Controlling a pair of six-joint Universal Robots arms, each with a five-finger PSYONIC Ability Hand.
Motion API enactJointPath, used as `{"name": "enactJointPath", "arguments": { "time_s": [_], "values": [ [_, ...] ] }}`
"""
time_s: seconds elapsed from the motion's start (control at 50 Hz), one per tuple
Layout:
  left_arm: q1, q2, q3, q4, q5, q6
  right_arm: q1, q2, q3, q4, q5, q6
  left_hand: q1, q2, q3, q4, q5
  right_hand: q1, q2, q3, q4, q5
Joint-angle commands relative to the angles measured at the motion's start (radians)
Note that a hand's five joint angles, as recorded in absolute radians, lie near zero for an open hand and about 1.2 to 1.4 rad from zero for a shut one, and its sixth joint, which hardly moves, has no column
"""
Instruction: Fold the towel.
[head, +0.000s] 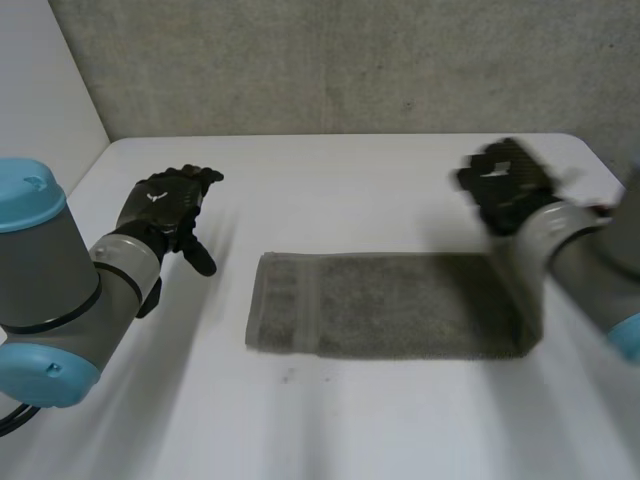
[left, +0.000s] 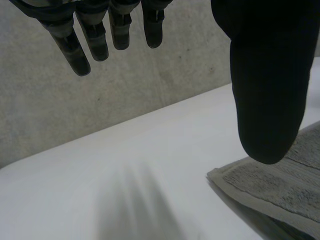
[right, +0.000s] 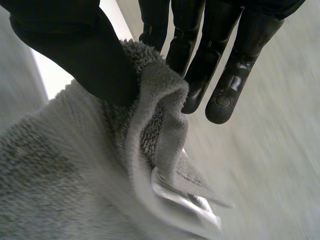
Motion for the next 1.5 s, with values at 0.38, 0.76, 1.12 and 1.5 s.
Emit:
{"name": "enactJointPath", "arguments": {
  "time_s": [0.38, 0.76, 1.12, 1.5],
  "values": [
    [-0.028, 0.001, -0.03, 0.037, 0.003, 0.0, 0.344, 0.197, -0.013, -0.073, -0.025, 0.124, -0.003, 0.009, 0.006, 0.006, -0.029, -0.78, -1.002, -1.017, -1.019, -0.98],
    [-0.221, -0.238, 0.102, 0.056, -0.02, 0.042, -0.106, 0.006, 0.391, -0.02, -0.115, 0.33, 0.001, 0.013, 0.01, 0.01, -0.025, -0.253, -0.475, -0.491, -0.492, -0.453],
    [-0.158, -0.055, -0.034, 0.06, -0.134, 0.059, 0.166, 0.003, 0.156, -0.161, 0.037, 0.164, -0.003, 0.009, 0.006, 0.006, -0.029, 0.442, 0.22, 0.204, 0.203, 0.242],
    [-0.075, 0.022, -0.071, 0.068, -0.183, 0.039, 0.526, 0.26, 0.087, -0.16, -0.061, -0.09, -0.003, 0.009, 0.006, 0.006, -0.029, -0.651, -0.872, -0.888, -0.889, -0.85]
  ]
}}
